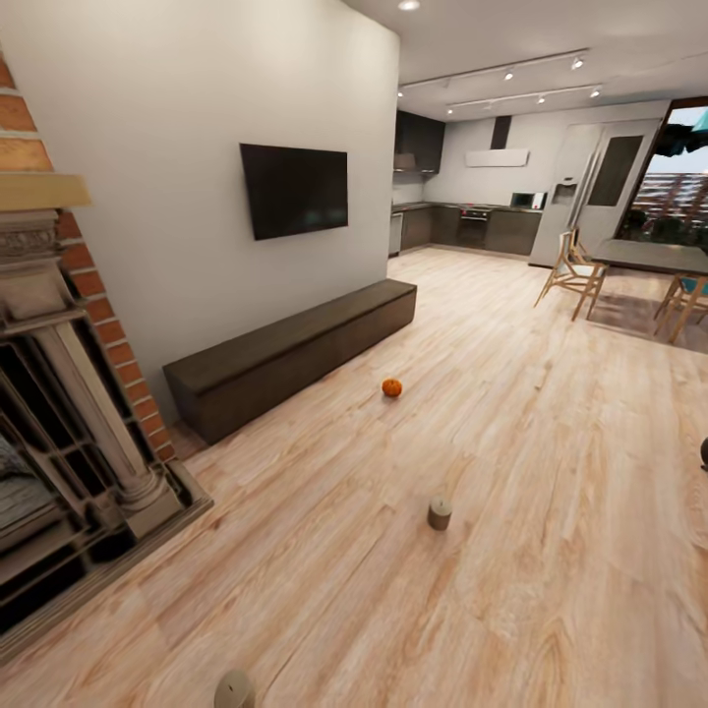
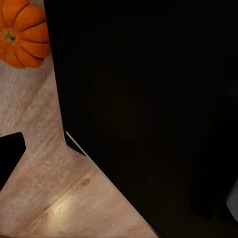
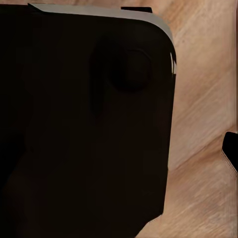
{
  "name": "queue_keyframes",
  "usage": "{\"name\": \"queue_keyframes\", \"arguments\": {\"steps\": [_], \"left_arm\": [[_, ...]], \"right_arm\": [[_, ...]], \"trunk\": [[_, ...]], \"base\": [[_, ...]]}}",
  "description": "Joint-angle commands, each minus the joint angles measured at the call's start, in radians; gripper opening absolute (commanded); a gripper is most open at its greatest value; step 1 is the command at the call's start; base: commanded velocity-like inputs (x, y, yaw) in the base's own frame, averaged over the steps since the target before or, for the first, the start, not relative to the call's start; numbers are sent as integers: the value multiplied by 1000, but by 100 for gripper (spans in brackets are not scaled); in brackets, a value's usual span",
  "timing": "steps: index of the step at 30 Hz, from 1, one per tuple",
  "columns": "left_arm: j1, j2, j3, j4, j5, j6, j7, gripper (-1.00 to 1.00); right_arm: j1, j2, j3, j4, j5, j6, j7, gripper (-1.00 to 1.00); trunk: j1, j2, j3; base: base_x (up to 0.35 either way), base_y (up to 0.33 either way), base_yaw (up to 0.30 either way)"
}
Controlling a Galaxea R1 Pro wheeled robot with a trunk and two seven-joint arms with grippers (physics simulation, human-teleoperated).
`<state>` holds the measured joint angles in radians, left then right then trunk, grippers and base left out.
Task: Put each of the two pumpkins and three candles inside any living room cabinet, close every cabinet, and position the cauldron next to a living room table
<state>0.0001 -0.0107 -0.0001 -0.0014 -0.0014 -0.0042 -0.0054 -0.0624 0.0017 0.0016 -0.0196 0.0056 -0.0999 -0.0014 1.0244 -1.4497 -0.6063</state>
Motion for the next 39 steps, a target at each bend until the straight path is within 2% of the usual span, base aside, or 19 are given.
{"name": "queue_keyframes", "arguments": {"steps": [1, 6, 29, 39], "left_arm": [[0, 0, 0, 0, 0, 0, -1, 100], [0, 0, 0, 0, 0, 0, -1, 100], [0, 0, -1, 0, 0, 0, -1, 100], [0, 1, 0, 0, 3, -1, 0, 100]], "right_arm": [[0, 1, 0, 1, 1, -4, 0, 100], [0, 1, 0, 1, 2, -4, -2, 100], [0, 1, 0, 1, 2, -4, -2, 100], [0, 1, 0, 1, 3, -4, -2, 100]], "trunk": [[1, 0, -1], [1, 0, -1], [1, 0, -1], [1, 0, -1]], "base": [[330, 0, 6], [330, -1, 154], [329, -117, 290], [62, -34, 261]]}}
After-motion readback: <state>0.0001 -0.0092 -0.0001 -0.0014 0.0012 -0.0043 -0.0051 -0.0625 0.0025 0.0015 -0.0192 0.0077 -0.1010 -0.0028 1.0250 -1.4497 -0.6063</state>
